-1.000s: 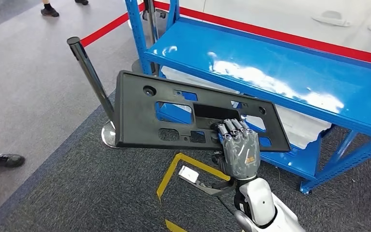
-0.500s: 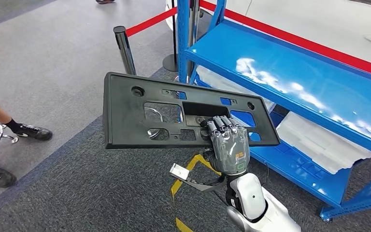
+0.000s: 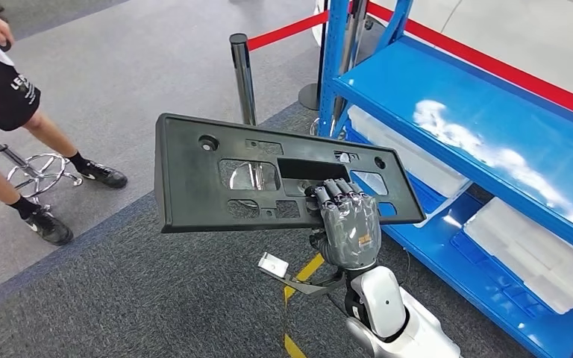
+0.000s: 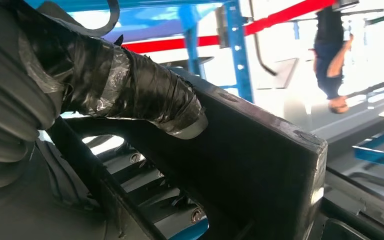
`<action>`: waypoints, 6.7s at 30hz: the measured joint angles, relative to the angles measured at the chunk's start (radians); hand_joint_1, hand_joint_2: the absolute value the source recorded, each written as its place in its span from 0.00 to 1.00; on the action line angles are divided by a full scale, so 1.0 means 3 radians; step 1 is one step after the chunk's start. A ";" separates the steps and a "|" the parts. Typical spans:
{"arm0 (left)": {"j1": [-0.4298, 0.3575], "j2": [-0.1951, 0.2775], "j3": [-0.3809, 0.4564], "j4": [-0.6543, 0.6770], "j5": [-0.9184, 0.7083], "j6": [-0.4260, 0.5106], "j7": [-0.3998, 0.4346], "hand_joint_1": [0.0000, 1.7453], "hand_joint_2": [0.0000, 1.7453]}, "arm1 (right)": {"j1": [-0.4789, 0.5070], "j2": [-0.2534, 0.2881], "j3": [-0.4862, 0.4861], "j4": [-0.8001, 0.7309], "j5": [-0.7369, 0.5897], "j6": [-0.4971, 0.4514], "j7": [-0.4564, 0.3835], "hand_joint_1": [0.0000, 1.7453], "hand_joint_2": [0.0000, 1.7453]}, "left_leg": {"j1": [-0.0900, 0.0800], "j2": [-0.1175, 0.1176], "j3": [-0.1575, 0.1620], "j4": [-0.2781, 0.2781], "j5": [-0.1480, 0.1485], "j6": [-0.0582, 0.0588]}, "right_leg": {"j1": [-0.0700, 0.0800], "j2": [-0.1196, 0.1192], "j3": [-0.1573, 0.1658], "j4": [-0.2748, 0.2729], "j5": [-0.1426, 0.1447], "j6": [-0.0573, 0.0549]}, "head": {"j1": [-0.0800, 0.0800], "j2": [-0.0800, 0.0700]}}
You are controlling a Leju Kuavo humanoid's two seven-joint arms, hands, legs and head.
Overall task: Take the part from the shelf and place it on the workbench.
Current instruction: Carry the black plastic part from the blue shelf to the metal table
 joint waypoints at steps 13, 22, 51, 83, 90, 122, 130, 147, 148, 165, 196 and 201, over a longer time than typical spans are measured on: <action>-0.0003 -0.0009 0.0023 0.0000 0.0004 0.0021 -0.0005 0.00 0.00 | 0.0015 0.0011 0.0003 0.0017 0.0001 0.0009 0.0000 1.00 1.00 | -0.0033 -0.0317 0.0160 -0.0347 0.0116 0.0227 | 0.0011 0.0285 -0.0422 0.0898 -0.0367 0.0110 | 0.0008 0.0000; 0.0076 -0.0153 0.0023 0.0000 -0.0132 0.0135 -0.0068 0.00 0.00 | 0.0609 -0.0494 -0.0235 -0.0467 -0.0099 -0.0180 0.0055 1.00 1.00 | -0.0028 -0.0551 0.0066 -0.0216 0.0051 0.0109 | -0.0023 0.0360 -0.0016 -0.0002 0.0009 0.0025 | -0.0006 0.0000; 0.0015 -0.0262 0.0078 0.0000 -0.0075 0.0160 -0.0109 0.00 0.00 | 0.0405 -0.0274 -0.0410 -0.0484 0.0077 0.0067 -0.0057 1.00 1.00 | -0.0014 -0.0622 0.0073 -0.0278 0.0127 0.0117 | -0.0029 0.0510 -0.0020 0.0048 -0.0043 0.0085 | -0.0022 0.0000; 0.0059 -0.0295 0.0079 0.0000 -0.0148 0.0184 -0.0103 0.00 0.00 | 0.0118 -0.0025 -0.0146 -0.0114 0.0106 0.0058 0.0078 1.00 1.00 | -0.0029 -0.0564 0.0045 -0.0247 0.0102 0.0142 | 0.0012 0.0429 -0.0028 -0.0008 0.0010 0.0026 | -0.0030 0.0000; 0.0040 -0.0301 0.0079 0.0000 -0.0149 0.0185 -0.0103 0.00 0.00 | 0.0106 -0.0002 -0.0136 -0.0083 0.0106 0.0058 0.0074 1.00 1.00 | 0.0009 -0.0127 -0.0324 0.0487 -0.0147 0.0060 | 0.0017 0.0076 0.0044 -0.0041 -0.0023 -0.0010 | -0.0043 0.0000; 0.0039 -0.0339 0.0081 0.0000 -0.0192 0.0231 -0.0175 0.00 0.00 | 0.1070 -0.0764 -0.0870 -0.0881 -0.0129 -0.0147 -0.0157 1.00 1.00 | 0.0018 -0.0064 -0.0114 0.0198 -0.0081 0.0065 | 0.0015 0.0050 0.0113 -0.0094 -0.0040 0.0028 | -0.0036 0.0000; 0.0046 -0.0340 0.0092 0.0000 -0.0172 0.0224 -0.0138 0.00 0.00 | 0.1091 -0.0878 -0.0943 -0.0971 -0.0133 -0.0128 -0.0173 1.00 1.00 | -0.0027 -0.0102 0.0150 -0.0300 0.0043 0.0236 | -0.0003 0.0024 0.0110 0.0090 -0.0231 0.0177 | -0.0025 0.0000; 0.0045 -0.0352 0.0159 0.0000 -0.0173 0.0233 -0.0121 0.00 0.00 | 0.1262 -0.1005 -0.1049 -0.1122 -0.0119 -0.0131 -0.0134 1.00 1.00 | -0.0044 -0.0259 -0.0084 0.0155 -0.0218 0.0136 | 0.0006 0.0265 0.0040 -0.0089 0.0030 0.0000 | -0.0030 0.0000; 0.0038 -0.0352 0.0159 0.0000 -0.0176 0.0234 -0.0120 0.00 0.00 | 0.1280 -0.1006 -0.1054 -0.1128 -0.0118 -0.0131 -0.0132 1.00 1.00 | -0.0037 -0.0200 -0.0188 0.0379 -0.0324 0.0122 | 0.0012 0.0212 0.0040 -0.0088 0.0027 -0.0006 | -0.0031 0.0000; -0.0029 -0.0326 0.0068 0.0000 -0.0436 0.0102 -0.0022 0.00 0.00 | 0.2269 -0.1421 -0.1974 -0.1476 -0.0446 -0.0301 -0.0216 1.00 1.00 | -0.0054 -0.0230 0.0234 -0.0307 -0.0037 0.0287 | -0.0014 0.0266 -0.0312 0.0862 -0.0514 0.0181 | -0.0004 0.0000; 0.0012 -0.0345 0.0102 -0.0001 -0.0326 0.0154 0.0136 0.00 0.00 | 0.1514 -0.0986 -0.1682 -0.1345 -0.0656 0.0528 -0.0050 1.00 1.00 | -0.0057 -0.0156 0.0336 -0.0337 -0.0118 0.0302 | -0.0012 0.0254 -0.0467 0.0899 -0.0379 0.0202 | -0.0008 0.0000; 0.0009 -0.0356 0.0118 -0.0001 -0.0326 0.0154 0.0135 0.00 0.00 | 0.1497 -0.0986 -0.1682 -0.1342 -0.0668 0.0528 -0.0050 1.00 1.00 | -0.0070 -0.0179 0.0430 -0.0340 -0.0193 0.0268 | 0.0048 0.0270 -0.0195 0.0114 0.0081 0.0088 | -0.0006 0.0000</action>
